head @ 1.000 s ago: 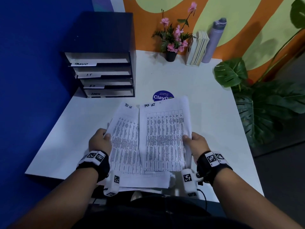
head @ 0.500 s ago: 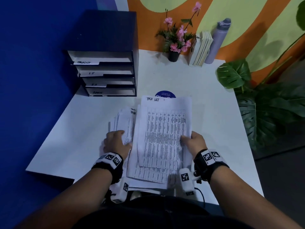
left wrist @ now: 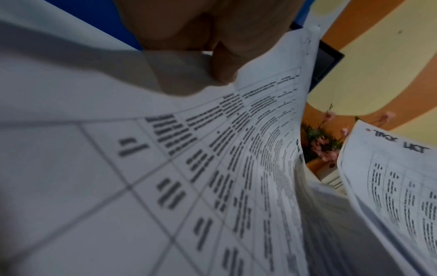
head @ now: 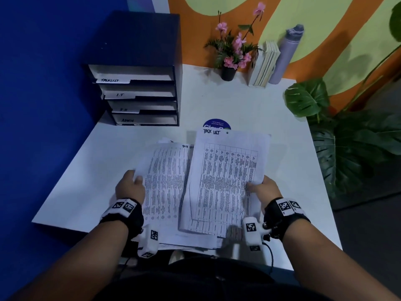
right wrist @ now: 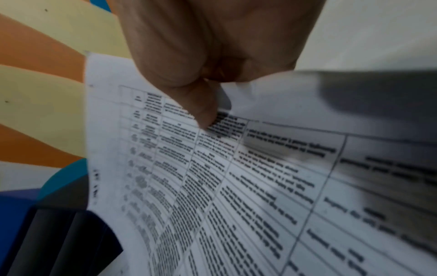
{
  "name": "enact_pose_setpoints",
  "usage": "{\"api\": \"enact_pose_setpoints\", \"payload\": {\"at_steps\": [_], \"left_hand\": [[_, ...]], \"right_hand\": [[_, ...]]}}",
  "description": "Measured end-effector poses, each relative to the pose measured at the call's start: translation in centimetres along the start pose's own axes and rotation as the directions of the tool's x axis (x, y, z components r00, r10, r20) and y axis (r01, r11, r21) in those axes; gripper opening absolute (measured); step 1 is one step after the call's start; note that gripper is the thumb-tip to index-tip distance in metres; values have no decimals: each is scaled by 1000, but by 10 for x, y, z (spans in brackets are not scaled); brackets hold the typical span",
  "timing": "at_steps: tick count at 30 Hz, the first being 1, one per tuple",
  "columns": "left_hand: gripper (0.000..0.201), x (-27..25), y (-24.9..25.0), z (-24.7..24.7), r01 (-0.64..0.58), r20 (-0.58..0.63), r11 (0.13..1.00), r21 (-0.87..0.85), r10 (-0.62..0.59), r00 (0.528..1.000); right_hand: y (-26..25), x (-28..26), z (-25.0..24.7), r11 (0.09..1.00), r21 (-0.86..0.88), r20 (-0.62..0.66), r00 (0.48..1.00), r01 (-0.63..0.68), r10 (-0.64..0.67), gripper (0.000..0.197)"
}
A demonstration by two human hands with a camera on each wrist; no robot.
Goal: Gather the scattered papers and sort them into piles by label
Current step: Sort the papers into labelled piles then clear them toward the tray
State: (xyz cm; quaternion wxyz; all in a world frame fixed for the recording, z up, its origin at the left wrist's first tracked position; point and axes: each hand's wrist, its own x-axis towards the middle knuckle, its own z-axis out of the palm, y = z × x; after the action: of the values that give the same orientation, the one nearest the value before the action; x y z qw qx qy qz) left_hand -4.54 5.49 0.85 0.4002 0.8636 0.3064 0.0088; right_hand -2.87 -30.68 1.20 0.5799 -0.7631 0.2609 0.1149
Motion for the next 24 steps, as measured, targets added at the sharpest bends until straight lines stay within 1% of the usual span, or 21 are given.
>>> {"api": "enact_pose_setpoints", "payload": {"at_steps": [4, 7, 11, 13, 15, 16, 17, 18, 19, 20, 21, 22, 24], "left_hand": [[38, 8, 6, -5, -6, -11, 1000, -21, 6, 1000], [26, 4, 15, -1, -44, 25, 995, -91, 47, 999], [17, -9, 28, 13, -43, 145, 975, -218, 76, 986], [19, -17, 35, 22, -73, 223, 970, -231, 126, 967], [28, -22, 40, 29, -127, 243, 975, -183, 169, 955], [36, -22, 39, 31, -147, 219, 982, -114, 170, 961], [48, -21, 37, 31, -155, 186, 988, 2, 151, 971], [59, -19, 32, 30, -133, 171, 981, 141, 108, 979], [69, -16, 25, 27, -95, 170, 961, 259, 51, 984], [75, -13, 18, 25, -69, 178, 939, 337, 9, 984], [79, -11, 10, 23, -65, 193, 930, 362, -7, 981], [79, -9, 5, 22, -71, 200, 933, 351, 0, 980], [76, -4, -6, 22, -82, 187, 961, 263, 33, 982]], "right_hand": [[-2, 0, -1, 995, 98, 31, 999, -13, 10, 21], [-6, -6, 4, 990, 140, 73, 997, -1, -9, 5], [-11, -10, 15, 987, 154, 118, 991, 43, -62, 16], [-13, -8, 18, 991, 122, 121, 990, 51, -66, 26], [-12, -5, 17, 997, 49, 81, 994, 68, -71, 35], [-11, -4, 15, 998, 7, 56, 996, 69, -69, 37], [-10, -3, 13, 998, -31, 35, 998, 61, -60, 39], [-9, -2, 10, 997, -59, 21, 999, 46, -45, 40], [-8, -2, 7, 996, -80, 18, 999, 28, -26, 39], [-6, -2, 5, 995, -96, 23, 1000, 9, -7, 36], [-4, -2, 3, 994, -111, 24, 1000, -16, 19, 32], [-2, -2, 0, 991, -125, 24, 999, -37, 40, 29], [1, -1, -3, 988, -139, 34, 996, -72, 78, 22]]}}
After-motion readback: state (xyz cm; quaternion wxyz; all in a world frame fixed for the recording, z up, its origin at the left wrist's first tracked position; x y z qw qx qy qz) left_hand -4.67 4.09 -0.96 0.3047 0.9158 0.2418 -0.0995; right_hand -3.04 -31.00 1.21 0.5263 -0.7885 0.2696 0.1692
